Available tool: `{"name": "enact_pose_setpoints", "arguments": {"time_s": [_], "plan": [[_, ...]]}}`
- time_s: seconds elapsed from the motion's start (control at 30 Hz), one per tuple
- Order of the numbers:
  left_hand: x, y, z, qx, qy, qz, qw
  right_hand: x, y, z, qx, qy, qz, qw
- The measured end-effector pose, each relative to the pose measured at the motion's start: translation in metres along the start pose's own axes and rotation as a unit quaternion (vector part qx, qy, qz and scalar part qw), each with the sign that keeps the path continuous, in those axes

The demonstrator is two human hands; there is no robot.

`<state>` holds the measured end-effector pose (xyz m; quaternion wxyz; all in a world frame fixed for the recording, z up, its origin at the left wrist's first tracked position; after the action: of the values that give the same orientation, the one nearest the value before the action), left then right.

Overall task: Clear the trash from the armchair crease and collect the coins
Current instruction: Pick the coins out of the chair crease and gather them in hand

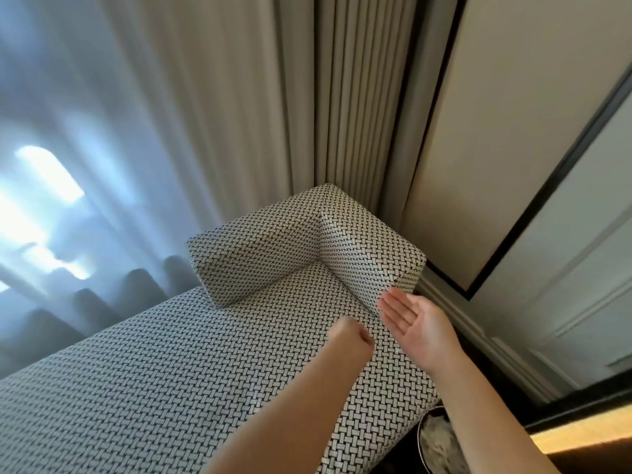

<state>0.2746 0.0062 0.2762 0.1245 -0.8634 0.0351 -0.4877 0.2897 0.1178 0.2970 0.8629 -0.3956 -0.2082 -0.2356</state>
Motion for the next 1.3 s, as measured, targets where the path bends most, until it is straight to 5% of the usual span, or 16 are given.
{"name": "enact_pose_setpoints", "arguments": {"time_s": [0.03, 0.23, 0.3, 0.4, 0.53, 0.7, 0.9, 1.13, 1.3], "plan": [[-0.007, 0.006, -0.001, 0.048, 0.011, -0.039, 0.998, -0.002, 0.006, -0.001, 0.010, 0.001, -0.006, 1.000], [-0.039, -0.036, -0.029, 0.069, -0.054, 0.051, 0.995, -0.053, 0.010, 0.007, 0.071, -0.025, 0.002, 0.997], [-0.053, -0.054, -0.040, 0.062, -0.063, 0.028, 0.996, -0.081, 0.004, 0.012, 0.070, -0.051, 0.012, 0.996], [-0.085, -0.089, -0.060, 0.134, -0.021, 0.020, 0.991, -0.130, -0.005, 0.029, 0.062, -0.082, 0.019, 0.995], [-0.122, -0.131, -0.100, 0.081, -0.042, -0.028, 0.995, -0.197, -0.010, 0.062, 0.064, -0.076, 0.033, 0.995], [-0.190, -0.175, -0.127, 0.109, -0.024, 0.006, 0.994, -0.280, 0.014, 0.096, 0.079, -0.103, 0.043, 0.991], [-0.271, -0.197, -0.133, 0.161, 0.051, -0.037, 0.985, -0.355, 0.039, 0.113, 0.231, -0.080, 0.050, 0.968], [-0.329, -0.201, -0.158, -0.052, -0.016, -0.107, 0.993, -0.398, 0.042, 0.106, 0.310, -0.083, 0.084, 0.943], [-0.354, -0.197, -0.160, -0.243, -0.190, -0.190, 0.932, -0.414, 0.035, 0.093, 0.314, -0.063, 0.082, 0.944]]}}
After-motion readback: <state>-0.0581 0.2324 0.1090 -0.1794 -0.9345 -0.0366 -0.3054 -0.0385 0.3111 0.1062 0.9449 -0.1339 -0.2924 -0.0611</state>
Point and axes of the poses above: each hand's wrist, its own x-axis away from the middle knuckle, its own y-axis out of the back of the hand, z = x × y, the point moved 6 cm from there along -x, towards the middle knuckle, and after that the axes turned 6 degrees about -x, right-handed, at the moved point
